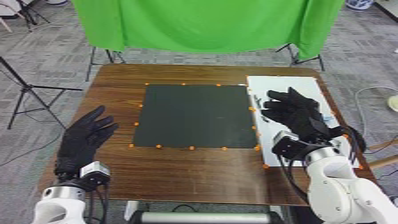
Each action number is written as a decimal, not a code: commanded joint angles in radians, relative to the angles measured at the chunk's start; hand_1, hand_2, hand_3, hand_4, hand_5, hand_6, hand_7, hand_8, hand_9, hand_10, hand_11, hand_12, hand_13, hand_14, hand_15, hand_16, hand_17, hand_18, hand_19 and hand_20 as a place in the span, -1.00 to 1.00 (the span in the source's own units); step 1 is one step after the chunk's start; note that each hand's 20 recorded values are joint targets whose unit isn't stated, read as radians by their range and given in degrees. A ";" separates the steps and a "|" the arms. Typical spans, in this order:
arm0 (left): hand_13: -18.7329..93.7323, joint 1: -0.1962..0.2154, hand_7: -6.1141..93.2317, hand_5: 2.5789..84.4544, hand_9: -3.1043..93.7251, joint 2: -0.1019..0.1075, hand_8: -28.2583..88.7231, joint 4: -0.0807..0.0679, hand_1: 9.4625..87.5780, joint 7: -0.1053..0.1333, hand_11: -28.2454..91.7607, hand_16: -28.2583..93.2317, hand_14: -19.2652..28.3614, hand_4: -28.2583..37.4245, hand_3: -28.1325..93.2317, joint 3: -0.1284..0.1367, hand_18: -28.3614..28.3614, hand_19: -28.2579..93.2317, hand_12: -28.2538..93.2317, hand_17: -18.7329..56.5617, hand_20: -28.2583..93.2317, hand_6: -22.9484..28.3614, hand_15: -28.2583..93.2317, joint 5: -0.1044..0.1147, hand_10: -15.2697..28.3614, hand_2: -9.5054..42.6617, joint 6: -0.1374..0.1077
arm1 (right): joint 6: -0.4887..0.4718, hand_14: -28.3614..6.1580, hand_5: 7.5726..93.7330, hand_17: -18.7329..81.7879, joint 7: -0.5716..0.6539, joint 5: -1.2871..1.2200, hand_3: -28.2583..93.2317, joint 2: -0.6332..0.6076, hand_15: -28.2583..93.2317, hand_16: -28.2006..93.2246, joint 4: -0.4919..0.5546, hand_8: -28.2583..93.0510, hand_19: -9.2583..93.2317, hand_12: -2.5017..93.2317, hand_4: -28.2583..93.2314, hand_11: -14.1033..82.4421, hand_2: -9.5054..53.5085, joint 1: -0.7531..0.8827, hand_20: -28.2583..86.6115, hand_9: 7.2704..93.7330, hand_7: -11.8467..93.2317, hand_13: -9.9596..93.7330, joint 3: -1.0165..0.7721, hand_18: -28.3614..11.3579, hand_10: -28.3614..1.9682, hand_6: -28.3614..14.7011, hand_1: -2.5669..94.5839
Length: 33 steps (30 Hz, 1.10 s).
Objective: Arrange flowers
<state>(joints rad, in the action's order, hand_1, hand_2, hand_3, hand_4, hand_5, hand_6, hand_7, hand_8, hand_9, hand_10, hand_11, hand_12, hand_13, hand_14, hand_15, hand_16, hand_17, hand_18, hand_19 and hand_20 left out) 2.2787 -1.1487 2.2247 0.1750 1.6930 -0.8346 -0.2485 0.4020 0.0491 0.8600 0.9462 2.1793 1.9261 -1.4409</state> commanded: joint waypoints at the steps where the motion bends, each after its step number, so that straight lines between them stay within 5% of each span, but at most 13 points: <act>1: -0.16 0.000 -0.56 -0.10 -0.14 -0.008 -0.70 0.001 -0.61 -0.010 -0.06 -0.68 0.91 -0.78 0.82 -0.005 0.82 0.40 -0.37 -0.73 -0.50 0.25 0.32 -0.003 0.59 -0.48 0.007 | 0.009 -0.49 0.11 -0.41 -0.008 -0.004 0.94 -0.004 0.25 -0.38 0.004 -0.85 0.36 -0.67 -1.00 -0.15 -0.34 0.006 -0.03 0.16 -0.23 0.06 -0.002 -0.58 -0.41 0.09 -0.68; 10: -0.17 0.007 -0.56 -0.10 -0.15 -0.013 -0.70 0.004 -0.62 -0.020 -0.06 -0.68 0.91 -0.78 0.82 0.003 0.82 0.40 -0.37 -0.73 -0.50 0.26 0.32 -0.006 0.59 -0.48 0.017 | 0.004 -0.49 0.11 -0.41 -0.009 -0.005 0.94 -0.002 0.25 -0.38 0.006 -0.85 0.36 -0.67 -1.00 -0.14 -0.33 0.014 -0.03 0.16 -0.23 0.06 -0.009 -0.58 -0.41 0.09 -0.68; 16: -0.17 -0.033 -0.56 -0.10 -0.15 -0.016 -0.70 -0.005 -0.62 -0.021 -0.06 -0.68 0.91 -0.78 0.82 -0.011 0.82 0.39 -0.37 -0.74 -0.50 0.26 0.32 -0.005 0.60 -0.48 0.025 | 0.049 -0.49 0.12 -0.41 -0.038 -0.039 0.94 -0.036 0.25 -0.38 0.007 -0.85 0.36 -0.67 -1.00 -0.14 -0.33 0.004 -0.03 0.16 -0.23 0.06 -0.018 -0.58 -0.40 0.08 -0.69; 20: -0.17 -0.031 -0.56 -0.10 -0.15 -0.012 -0.70 -0.002 -0.62 -0.020 -0.07 -0.68 0.91 -0.78 0.82 0.006 0.82 0.39 -0.37 -0.74 -0.50 0.26 0.32 -0.004 0.60 -0.48 0.017 | 0.043 -0.49 0.13 -0.41 -0.041 -0.045 0.94 -0.036 0.26 -0.38 0.008 -0.84 0.36 -0.67 -1.00 -0.13 -0.33 -0.020 -0.03 0.17 -0.24 0.06 -0.036 -0.58 -0.41 0.07 -0.69; 25: -0.17 -0.010 -0.56 -0.09 -0.15 -0.017 -0.69 0.003 -0.62 -0.018 -0.07 -0.68 0.91 -0.78 0.82 0.009 0.82 0.39 -0.37 -0.74 -0.50 0.27 0.32 0.003 0.60 -0.48 0.004 | 0.033 -0.44 0.14 -0.31 0.021 0.029 0.93 -0.027 0.65 -0.37 0.010 -0.83 0.65 -0.63 -1.00 0.08 -0.33 -0.002 0.08 0.19 -0.26 0.11 -0.071 -0.60 -0.45 0.05 -0.67; 27: -0.17 0.004 -0.56 -0.09 -0.15 -0.011 -0.69 0.009 -0.62 0.009 -0.06 -0.68 0.92 -0.78 0.82 0.011 0.82 0.39 -0.37 -0.74 -0.50 0.27 0.32 0.004 0.60 -0.48 0.004 | 0.017 -0.37 0.16 -0.24 0.077 0.105 0.91 -0.018 0.79 -0.35 0.013 -0.82 0.81 -0.62 -1.00 0.21 -0.33 -0.011 0.19 0.20 -0.27 0.19 -0.080 -0.65 -0.46 0.02 -0.66; 31: -0.17 0.023 -0.56 -0.08 -0.15 -0.011 -0.69 0.013 -0.61 -0.008 -0.06 -0.68 0.91 -0.78 0.82 0.021 0.82 0.39 -0.37 -0.74 -0.50 0.28 0.32 0.006 0.60 -0.48 0.004 | -0.027 -0.29 0.19 -0.05 0.237 0.331 0.89 0.008 0.92 -0.31 0.040 -0.81 0.99 -0.59 -0.99 0.38 -0.38 0.021 0.44 0.24 -0.26 0.33 -0.114 -0.67 -0.45 0.00 -0.61; 33: -0.17 0.031 -0.56 -0.08 -0.15 -0.011 -0.69 0.012 -0.61 -0.003 -0.06 -0.68 0.91 -0.78 0.82 0.020 0.82 0.39 -0.37 -0.74 -0.50 0.29 0.32 0.006 0.60 -0.48 0.002 | 0.037 -0.28 0.20 0.02 0.231 0.416 0.88 -0.016 0.94 -0.30 0.046 -0.81 1.00 -0.58 -0.99 0.41 -0.43 0.041 0.55 0.26 -0.25 0.36 -0.087 -0.65 -0.43 0.00 -0.59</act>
<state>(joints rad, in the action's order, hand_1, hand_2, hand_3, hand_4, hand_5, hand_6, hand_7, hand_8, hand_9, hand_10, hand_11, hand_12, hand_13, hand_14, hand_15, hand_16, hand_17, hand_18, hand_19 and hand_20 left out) 2.2631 -1.1572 2.2294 0.1715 1.7044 -0.8338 -0.2410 0.4246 0.1694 1.0147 0.9248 2.1917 1.9163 -1.5254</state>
